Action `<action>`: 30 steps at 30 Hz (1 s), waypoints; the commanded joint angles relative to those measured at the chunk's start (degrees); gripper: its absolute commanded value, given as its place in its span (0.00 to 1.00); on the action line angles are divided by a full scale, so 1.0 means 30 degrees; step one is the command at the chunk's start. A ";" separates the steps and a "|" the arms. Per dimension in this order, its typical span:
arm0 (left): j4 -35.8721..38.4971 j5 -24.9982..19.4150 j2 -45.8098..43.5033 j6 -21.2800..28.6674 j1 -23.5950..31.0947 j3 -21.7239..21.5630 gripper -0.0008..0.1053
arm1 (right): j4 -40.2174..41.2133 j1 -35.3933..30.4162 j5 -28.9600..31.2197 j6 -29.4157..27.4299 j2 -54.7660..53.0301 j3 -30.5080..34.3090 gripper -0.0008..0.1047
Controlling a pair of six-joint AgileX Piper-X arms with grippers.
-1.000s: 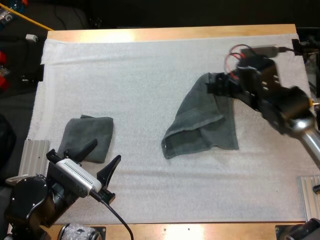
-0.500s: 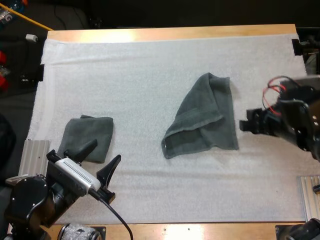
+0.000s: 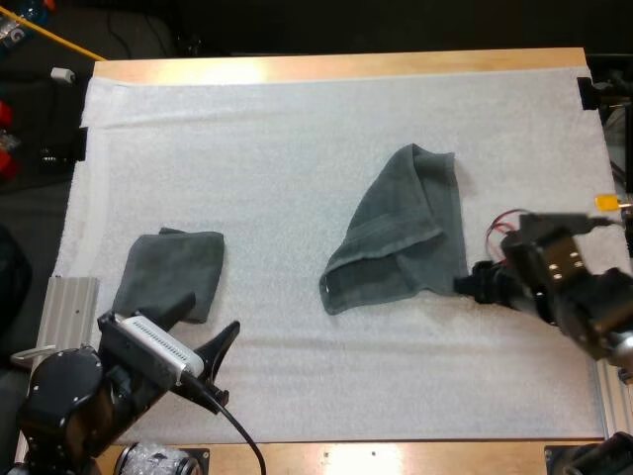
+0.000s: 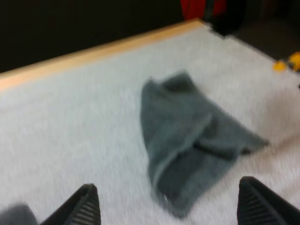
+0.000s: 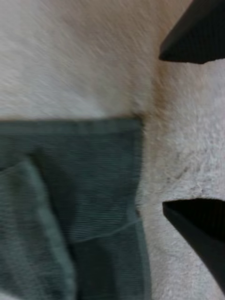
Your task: Pick towel from pile, fold and stack
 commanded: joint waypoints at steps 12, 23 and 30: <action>0.1800 0.0130 0.0006 -0.0101 -0.0107 -0.0154 0.56 | -0.4447 -0.3222 -0.4560 0.1796 0.4379 0.2273 0.57; 0.1800 0.0130 0.0006 -0.0101 -0.0107 -0.0154 0.56 | -0.6648 -0.4135 -0.8239 0.2641 0.7862 0.2273 0.57; 0.1800 0.0130 0.0006 -0.0101 -0.0107 -0.0154 0.56 | -0.7463 -0.4135 -0.7956 0.3231 0.8506 0.2273 0.41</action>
